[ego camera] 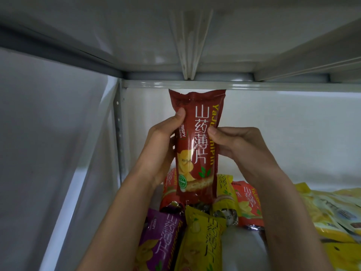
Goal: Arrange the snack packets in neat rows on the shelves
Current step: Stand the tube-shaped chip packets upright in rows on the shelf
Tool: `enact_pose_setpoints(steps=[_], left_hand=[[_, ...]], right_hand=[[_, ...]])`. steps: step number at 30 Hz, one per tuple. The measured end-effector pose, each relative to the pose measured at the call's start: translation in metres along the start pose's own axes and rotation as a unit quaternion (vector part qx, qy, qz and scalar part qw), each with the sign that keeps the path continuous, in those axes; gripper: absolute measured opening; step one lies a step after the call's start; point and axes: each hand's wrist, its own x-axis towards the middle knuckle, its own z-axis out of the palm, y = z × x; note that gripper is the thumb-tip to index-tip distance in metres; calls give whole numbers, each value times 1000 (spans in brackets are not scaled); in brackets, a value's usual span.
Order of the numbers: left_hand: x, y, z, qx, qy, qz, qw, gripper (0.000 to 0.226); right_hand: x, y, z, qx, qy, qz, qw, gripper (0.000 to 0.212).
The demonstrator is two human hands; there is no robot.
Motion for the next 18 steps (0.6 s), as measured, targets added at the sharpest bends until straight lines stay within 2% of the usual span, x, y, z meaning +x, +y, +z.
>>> enact_pose_setpoints(steps=[7,14,18], left_hand=[[1,4,-10,44,38,16,998,39],[-3,7,-1,70,21,1,997,32],[-4,7,4,63,13,3,998,26]], right_hand=[[0,-2,0,-51,-56,24,997,31],[0,-5,6,5,28,-52,998,20],[-1,-5,5,-17,26,-50,998,14]])
